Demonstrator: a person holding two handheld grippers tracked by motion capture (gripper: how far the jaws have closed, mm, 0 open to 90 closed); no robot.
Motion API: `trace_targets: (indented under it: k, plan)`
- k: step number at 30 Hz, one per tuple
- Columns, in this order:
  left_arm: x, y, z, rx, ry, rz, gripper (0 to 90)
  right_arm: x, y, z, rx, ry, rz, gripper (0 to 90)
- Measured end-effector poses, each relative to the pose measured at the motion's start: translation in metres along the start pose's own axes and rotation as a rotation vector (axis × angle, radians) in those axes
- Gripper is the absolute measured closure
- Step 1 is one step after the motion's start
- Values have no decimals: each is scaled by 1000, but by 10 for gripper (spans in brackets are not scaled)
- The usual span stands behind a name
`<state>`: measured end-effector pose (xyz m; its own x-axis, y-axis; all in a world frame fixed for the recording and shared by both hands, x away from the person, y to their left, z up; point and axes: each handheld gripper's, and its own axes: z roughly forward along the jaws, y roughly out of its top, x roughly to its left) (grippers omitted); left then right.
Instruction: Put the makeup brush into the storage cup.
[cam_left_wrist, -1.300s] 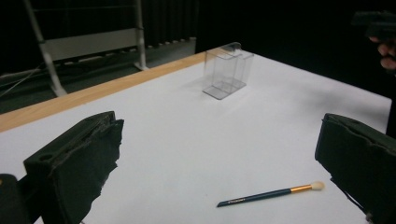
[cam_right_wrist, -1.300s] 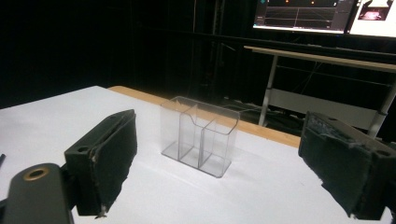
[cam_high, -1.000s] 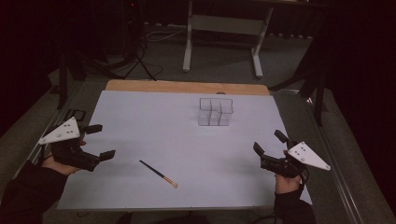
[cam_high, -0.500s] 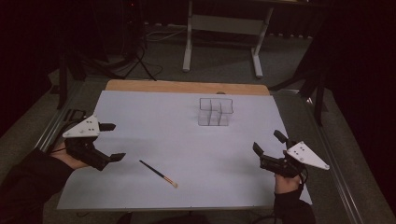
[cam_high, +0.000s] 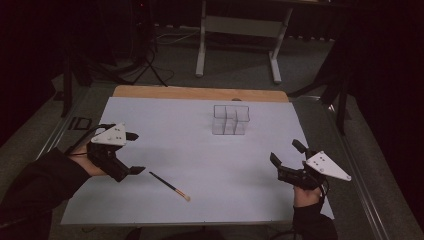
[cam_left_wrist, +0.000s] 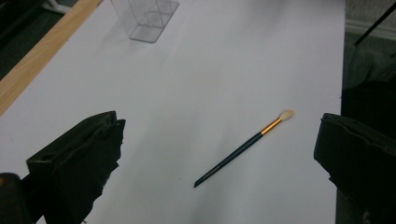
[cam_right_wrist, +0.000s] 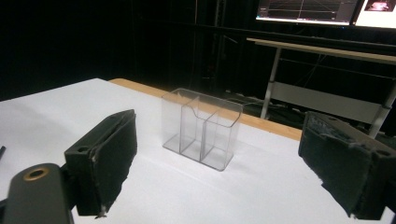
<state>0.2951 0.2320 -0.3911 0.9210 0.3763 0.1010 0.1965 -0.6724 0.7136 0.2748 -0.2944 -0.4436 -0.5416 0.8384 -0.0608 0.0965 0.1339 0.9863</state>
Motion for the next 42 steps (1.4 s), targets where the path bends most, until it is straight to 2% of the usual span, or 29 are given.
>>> trace_targets:
  k: [1,2,3,5,6,7,8,12,15,17,18,19,20,24,26,33,36,40,42]
  plan:
    - [0,1,2,9,-15,6,8,0,0,0,0,0,1,114]
    - [1,2,4,23,-8,20,10,0,0,0,1,-1,1,115]
    - [1,3,5,29,-24,24,11,0,0,0,2,-3,0,115]
    - [2,5,7,41,-24,34,10,0,0,0,3,-3,1,115]
    - [2,6,9,47,-41,43,12,0,0,0,3,-3,-1,115]
    - [2,8,11,53,-39,49,20,1,0,1,3,-3,-3,115]
    - [2,9,13,63,-55,58,20,1,0,1,3,-1,-3,115]
    - [0,11,19,92,-78,83,24,1,-1,2,9,2,-2,114]
    - [-4,13,34,142,-108,129,35,1,-1,3,11,4,-6,115]
    - [-4,14,36,150,-115,132,42,1,-1,3,11,4,-6,115]
    - [-6,15,42,162,-137,149,47,1,-1,3,12,6,-7,115]
    - [-8,16,45,174,-139,167,53,1,-1,3,12,6,-7,115]
    - [-8,16,45,174,-139,167,55,1,-1,3,12,6,-7,115]
    - [-10,20,55,186,-186,192,88,1,-1,3,11,7,-4,115]
    - [-10,21,56,187,-191,198,88,1,-1,3,11,8,-4,115]
    - [-14,22,68,215,-223,288,147,0,-2,3,12,8,-4,115]
    - [-15,24,72,217,-235,309,166,0,-2,4,13,8,-3,115]
    - [-20,24,84,265,-277,371,194,-1,-1,3,9,9,2,115]
    - [-21,23,87,270,-288,387,201,-1,-1,3,9,9,3,115]
